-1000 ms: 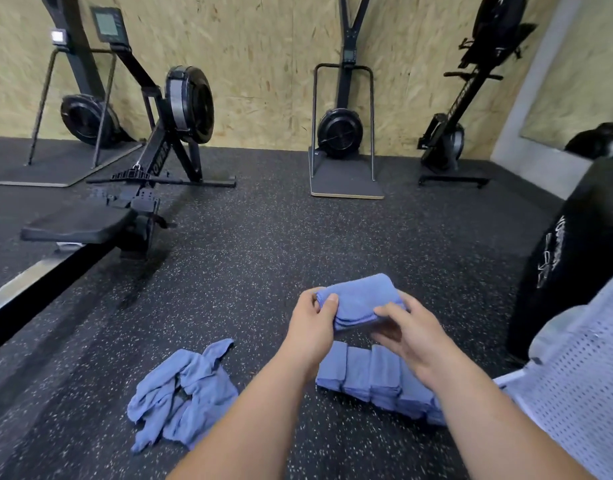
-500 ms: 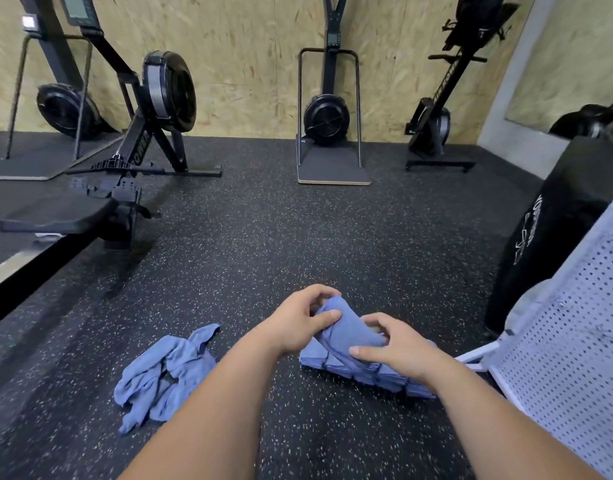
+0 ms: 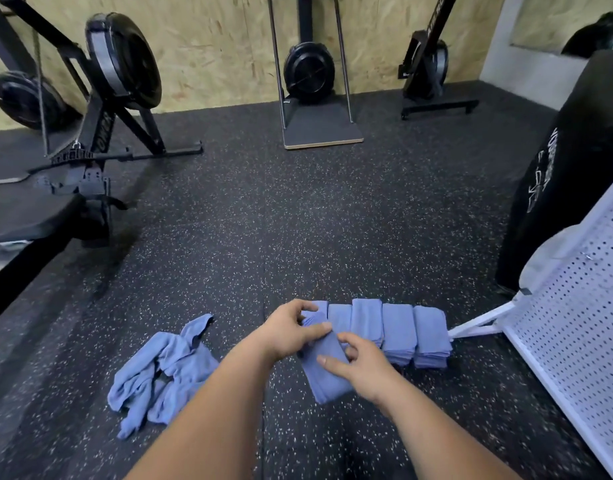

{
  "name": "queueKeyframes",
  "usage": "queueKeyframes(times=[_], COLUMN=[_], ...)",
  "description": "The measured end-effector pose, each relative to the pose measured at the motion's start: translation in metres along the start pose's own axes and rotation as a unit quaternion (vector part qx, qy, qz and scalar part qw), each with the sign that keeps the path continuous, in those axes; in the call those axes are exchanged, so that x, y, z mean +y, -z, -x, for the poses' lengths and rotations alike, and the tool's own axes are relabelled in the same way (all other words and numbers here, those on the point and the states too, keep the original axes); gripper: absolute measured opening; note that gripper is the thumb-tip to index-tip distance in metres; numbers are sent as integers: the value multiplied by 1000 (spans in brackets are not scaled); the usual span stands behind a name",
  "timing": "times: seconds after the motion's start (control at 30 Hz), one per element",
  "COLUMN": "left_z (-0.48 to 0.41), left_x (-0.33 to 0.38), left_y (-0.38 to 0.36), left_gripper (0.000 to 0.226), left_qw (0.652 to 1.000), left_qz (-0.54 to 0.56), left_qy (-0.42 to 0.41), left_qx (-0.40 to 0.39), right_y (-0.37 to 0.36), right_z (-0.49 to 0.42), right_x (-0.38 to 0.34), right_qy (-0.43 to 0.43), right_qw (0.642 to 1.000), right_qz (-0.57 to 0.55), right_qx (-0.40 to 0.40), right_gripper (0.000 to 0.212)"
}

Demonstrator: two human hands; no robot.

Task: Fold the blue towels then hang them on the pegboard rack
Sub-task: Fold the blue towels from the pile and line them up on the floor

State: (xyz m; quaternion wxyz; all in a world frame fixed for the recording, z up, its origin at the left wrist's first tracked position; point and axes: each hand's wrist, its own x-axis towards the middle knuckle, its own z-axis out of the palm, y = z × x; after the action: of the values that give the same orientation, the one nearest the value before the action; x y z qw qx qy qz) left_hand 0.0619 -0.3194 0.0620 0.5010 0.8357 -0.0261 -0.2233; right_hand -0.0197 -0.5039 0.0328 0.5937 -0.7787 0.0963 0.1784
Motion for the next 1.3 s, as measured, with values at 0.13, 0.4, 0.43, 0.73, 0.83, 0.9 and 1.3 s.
queueKeyframes(times=[0.13, 0.4, 0.43, 0.73, 0.83, 0.9, 1.3], left_z=[-21, -58, -61, -76, -97, -117, -174], left_x=[-21, -52, -56, -91, -92, -99, -116], left_y=[9, -11, -15, -38, -43, -48, -84], left_gripper=[77, 58, 65, 48, 55, 72, 24], left_qw=[993, 987, 983, 958, 966, 973, 923], left_qz=[49, 134, 155, 188, 152, 142, 323], left_qy=[63, 94, 98, 194, 187, 163, 208], left_qx=[-82, -12, -15, -92, -94, -76, 27], right_y=[1, -1, 0, 45, 47, 47, 38], right_z=[-18, -53, -58, -112, -134, -151, -206], right_x=[24, 47, 52, 66, 61, 60, 86], right_qy=[-18, -53, -56, -49, -19, 1, -37], right_qw=[999, 991, 990, 994, 993, 989, 981], right_qz=[-42, -126, -129, -29, 37, 53, -80], right_qx=[-14, 6, 19, 90, 114, 135, 171], right_gripper=[33, 37, 39, 80, 86, 85, 54])
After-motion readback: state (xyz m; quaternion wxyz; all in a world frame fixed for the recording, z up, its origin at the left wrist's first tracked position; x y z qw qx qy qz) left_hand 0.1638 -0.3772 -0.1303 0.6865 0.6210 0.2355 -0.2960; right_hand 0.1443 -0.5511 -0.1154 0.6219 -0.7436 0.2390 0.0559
